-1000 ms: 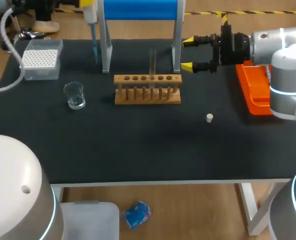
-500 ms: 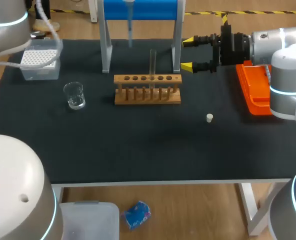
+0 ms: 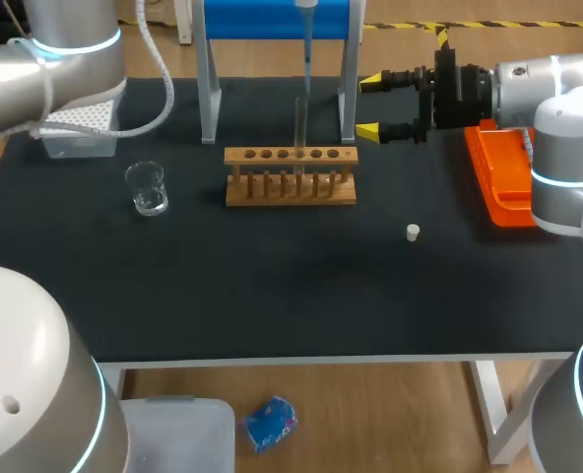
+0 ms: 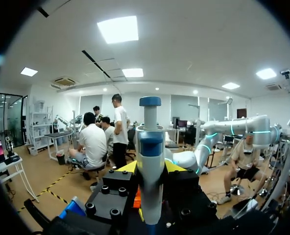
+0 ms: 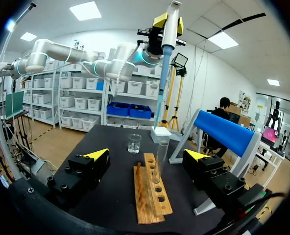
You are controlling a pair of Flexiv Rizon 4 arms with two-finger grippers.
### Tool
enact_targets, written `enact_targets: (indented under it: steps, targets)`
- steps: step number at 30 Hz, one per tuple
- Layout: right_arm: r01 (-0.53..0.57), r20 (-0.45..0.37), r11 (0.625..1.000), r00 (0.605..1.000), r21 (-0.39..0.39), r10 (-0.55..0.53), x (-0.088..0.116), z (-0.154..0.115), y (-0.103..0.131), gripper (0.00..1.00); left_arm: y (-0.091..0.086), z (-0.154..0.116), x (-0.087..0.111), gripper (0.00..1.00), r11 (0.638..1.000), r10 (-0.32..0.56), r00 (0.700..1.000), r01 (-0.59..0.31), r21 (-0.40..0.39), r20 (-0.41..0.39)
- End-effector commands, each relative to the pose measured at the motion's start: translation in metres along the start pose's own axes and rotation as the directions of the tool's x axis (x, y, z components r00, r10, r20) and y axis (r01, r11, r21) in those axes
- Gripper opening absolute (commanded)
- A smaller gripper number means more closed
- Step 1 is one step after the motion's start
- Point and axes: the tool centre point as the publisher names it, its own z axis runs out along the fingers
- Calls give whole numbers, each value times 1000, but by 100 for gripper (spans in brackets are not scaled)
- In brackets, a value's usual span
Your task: Invert the test tube, pick up the pipette, mount the tip to pipette, aspirate from beaker and dispense into the tube, eject the tip, return the pipette, and cap with the stopper.
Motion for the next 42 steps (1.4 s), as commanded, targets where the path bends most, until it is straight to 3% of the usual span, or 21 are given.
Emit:
enact_targets:
  steps: [1, 28, 42]
  targets:
    - [1, 2, 1000, 1000, 1, -1, 1, 0, 0, 100, 3, 7, -9, 0, 1000, 0, 1000, 0, -2, -15]
    - [1, 2, 1000, 1000, 1, -1, 1, 0, 0, 100, 4, 2, -11, 0, 1000, -13, 1000, 13, -6, -20]
    - [1, 2, 1000, 1000, 1, -1, 1, 0, 0, 100, 5, 1, -16, 0, 1000, 30, 999, -30, -4, -17]
